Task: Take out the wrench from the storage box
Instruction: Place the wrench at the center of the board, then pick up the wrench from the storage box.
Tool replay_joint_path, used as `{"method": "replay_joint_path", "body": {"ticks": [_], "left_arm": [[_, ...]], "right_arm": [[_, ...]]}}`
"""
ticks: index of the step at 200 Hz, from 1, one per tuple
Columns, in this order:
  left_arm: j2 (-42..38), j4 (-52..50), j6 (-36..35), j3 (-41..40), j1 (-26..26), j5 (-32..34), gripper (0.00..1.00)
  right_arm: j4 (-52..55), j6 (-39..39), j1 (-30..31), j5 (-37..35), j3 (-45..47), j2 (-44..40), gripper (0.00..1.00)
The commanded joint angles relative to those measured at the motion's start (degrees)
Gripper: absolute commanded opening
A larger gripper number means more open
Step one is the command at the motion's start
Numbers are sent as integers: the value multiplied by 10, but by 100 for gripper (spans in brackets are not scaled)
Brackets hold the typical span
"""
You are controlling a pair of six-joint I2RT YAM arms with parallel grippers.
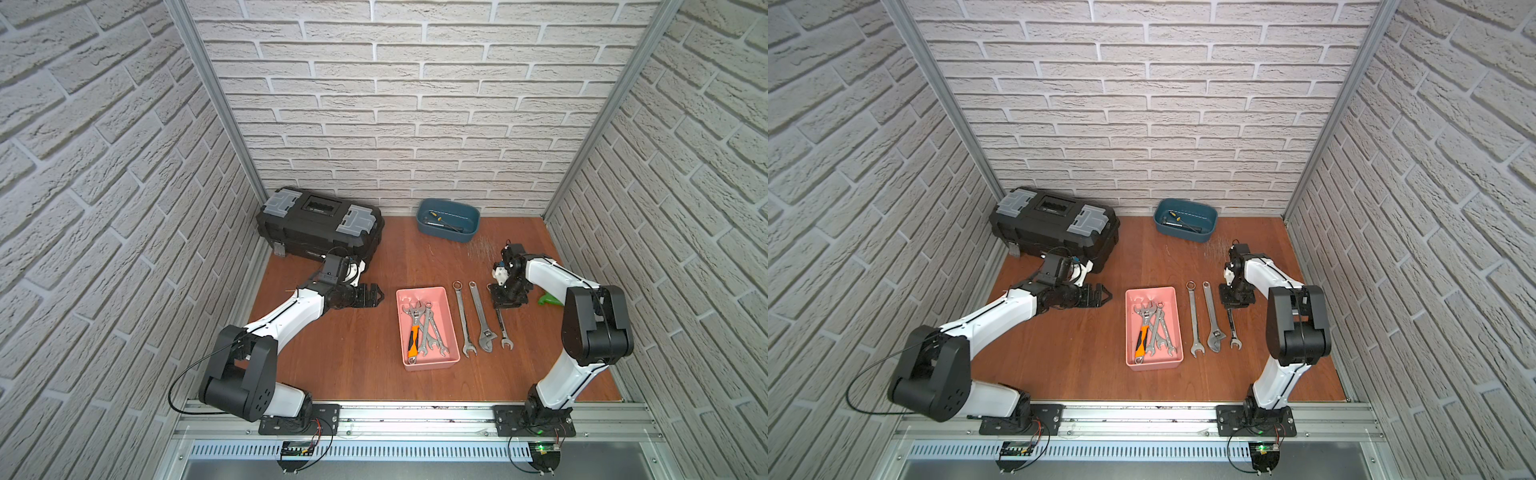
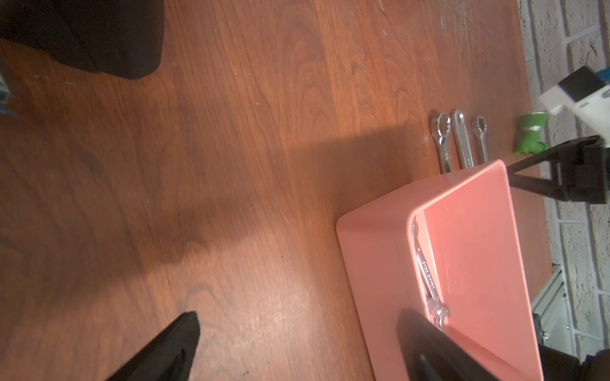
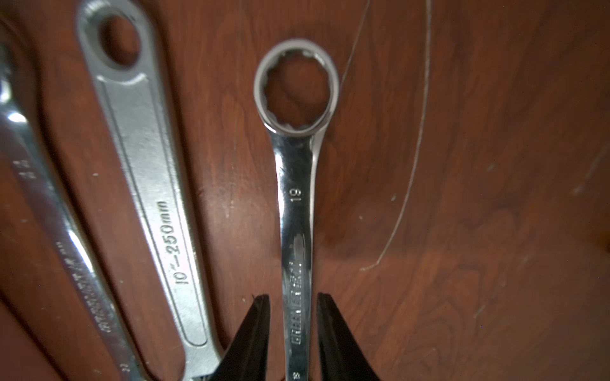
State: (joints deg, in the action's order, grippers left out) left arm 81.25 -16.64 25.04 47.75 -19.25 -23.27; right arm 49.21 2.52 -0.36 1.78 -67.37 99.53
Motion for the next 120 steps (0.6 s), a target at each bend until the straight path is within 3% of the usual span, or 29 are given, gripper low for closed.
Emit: {"method": "replay_joint_path", "body": {"ticks": [1, 33, 63, 98, 120], "left_arm": [[-20, -9, -15, 15, 4, -3, 98], [-37, -16, -16, 12, 6, -2, 98], [-51, -17, -14, 8, 6, -3, 98], [-62, -20, -13, 7, 7, -14, 98], [-69, -16, -9, 1, 7, -25, 98]], "right_arm": [[39, 20, 41, 11, -40, -70, 32], [65, 87, 137, 17, -64, -129, 36], [62, 208, 242, 7, -62, -160, 38], [64, 359, 366, -61, -60, -140, 40], [13, 431, 408, -66, -38, -117, 40]]}}
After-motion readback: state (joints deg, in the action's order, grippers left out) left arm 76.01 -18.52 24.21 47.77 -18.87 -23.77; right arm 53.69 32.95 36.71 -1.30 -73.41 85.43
